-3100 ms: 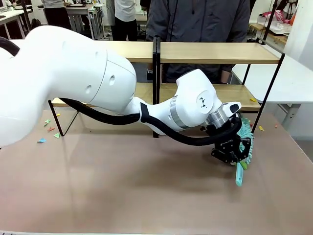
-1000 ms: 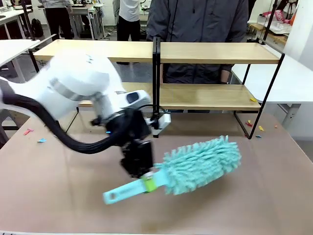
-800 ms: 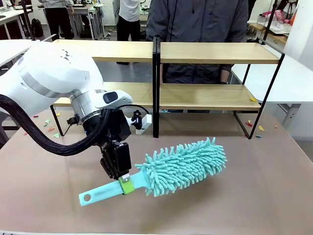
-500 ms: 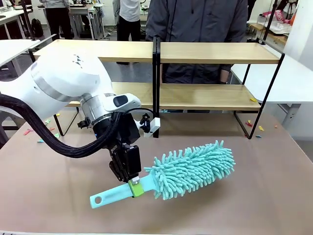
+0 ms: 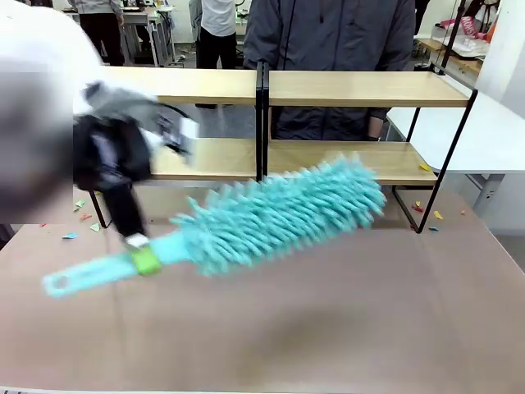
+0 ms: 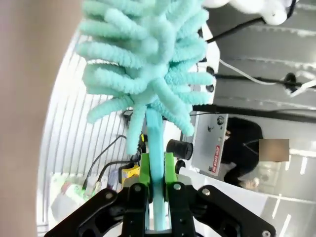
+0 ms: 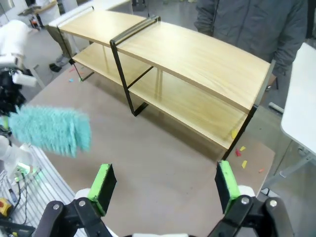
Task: Clean the shelves.
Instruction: Clean another randomly selected level of the Shelf with the Duster.
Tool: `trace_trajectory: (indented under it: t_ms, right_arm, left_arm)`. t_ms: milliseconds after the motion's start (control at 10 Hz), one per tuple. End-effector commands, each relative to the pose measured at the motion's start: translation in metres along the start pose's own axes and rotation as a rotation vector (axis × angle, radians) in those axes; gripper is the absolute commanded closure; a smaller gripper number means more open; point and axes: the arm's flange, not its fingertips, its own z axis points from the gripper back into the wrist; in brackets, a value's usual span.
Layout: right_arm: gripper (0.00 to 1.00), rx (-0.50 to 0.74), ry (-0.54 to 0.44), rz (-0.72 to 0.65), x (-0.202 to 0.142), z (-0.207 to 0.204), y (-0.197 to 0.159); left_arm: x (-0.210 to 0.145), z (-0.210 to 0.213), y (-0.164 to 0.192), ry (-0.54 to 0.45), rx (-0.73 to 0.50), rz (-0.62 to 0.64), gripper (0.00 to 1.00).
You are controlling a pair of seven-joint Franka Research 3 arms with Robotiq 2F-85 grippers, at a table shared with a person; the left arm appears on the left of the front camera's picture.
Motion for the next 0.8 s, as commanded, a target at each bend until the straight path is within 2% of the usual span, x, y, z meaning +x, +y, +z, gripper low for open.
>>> trace_trajectory:
  t_ms: [0, 100, 200, 300, 600, 700]
  right_arm:
    - [0.0, 0.01, -0.005, 0.003, 0.001, 0.0, 0.0]
    - [0.0, 0.01, -0.005, 0.003, 0.001, 0.0, 0.0]
    - [0.0, 0.01, -0.005, 0.003, 0.001, 0.0, 0.0]
    - [0.0, 0.01, -0.005, 0.003, 0.001, 0.0, 0.0]
    - [0.0, 0.01, -0.005, 0.003, 0.001, 0.0, 0.0]
    - [0.0, 0.01, -0.005, 0.003, 0.001, 0.0, 0.0]
  left_arm:
    - [-0.073, 0.045, -0.013, -0.109, 0.05, 0.017, 0.88]
    - [-0.106, 0.077, -0.028, -0.174, 0.073, 0.045, 0.88]
    - [-0.142, 0.115, -0.049, -0.271, 0.123, 0.034, 0.88]
    - [-0.171, 0.155, -0.055, -0.384, 0.131, 0.086, 0.88]
    - [-0.235, 0.238, -0.065, -0.515, 0.082, 0.125, 0.88]
    - [-0.243, 0.248, -0.072, -0.532, 0.06, 0.077, 0.88]
